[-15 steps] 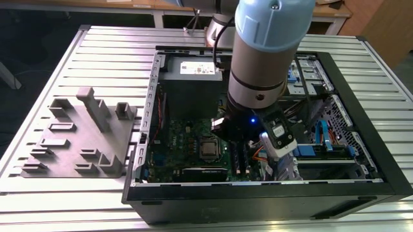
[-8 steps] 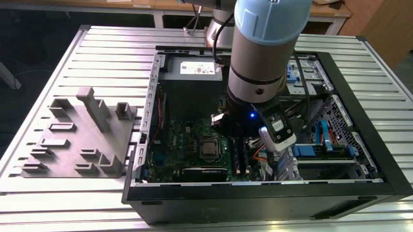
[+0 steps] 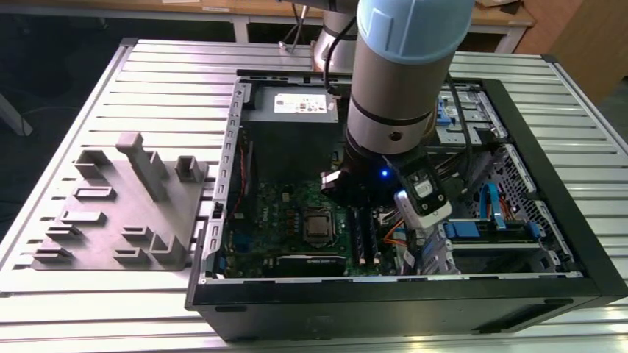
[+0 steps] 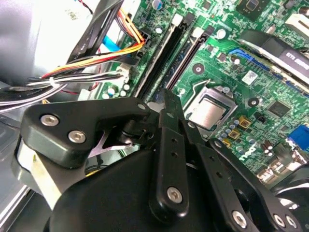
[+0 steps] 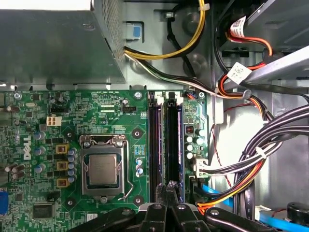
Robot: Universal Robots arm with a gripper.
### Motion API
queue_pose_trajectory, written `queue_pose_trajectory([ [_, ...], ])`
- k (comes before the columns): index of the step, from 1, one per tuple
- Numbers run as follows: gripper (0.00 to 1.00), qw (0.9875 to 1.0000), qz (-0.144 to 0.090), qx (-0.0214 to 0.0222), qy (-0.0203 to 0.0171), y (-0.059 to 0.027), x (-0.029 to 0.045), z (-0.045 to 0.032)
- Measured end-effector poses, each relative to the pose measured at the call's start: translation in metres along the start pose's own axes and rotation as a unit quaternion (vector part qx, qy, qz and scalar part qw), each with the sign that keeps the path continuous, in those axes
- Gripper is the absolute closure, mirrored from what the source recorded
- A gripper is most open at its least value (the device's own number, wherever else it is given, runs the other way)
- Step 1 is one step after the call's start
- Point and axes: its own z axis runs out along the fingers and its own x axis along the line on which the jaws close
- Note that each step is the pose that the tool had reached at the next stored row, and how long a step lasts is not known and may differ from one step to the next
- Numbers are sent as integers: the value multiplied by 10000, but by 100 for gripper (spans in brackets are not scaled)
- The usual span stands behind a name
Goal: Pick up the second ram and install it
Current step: 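Press down the second ram until it locks into place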
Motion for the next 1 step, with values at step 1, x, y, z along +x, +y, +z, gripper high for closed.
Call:
queue_pose_trajectory([
  [1, 93, 10000, 0, 0, 0, 0, 0, 0],
])
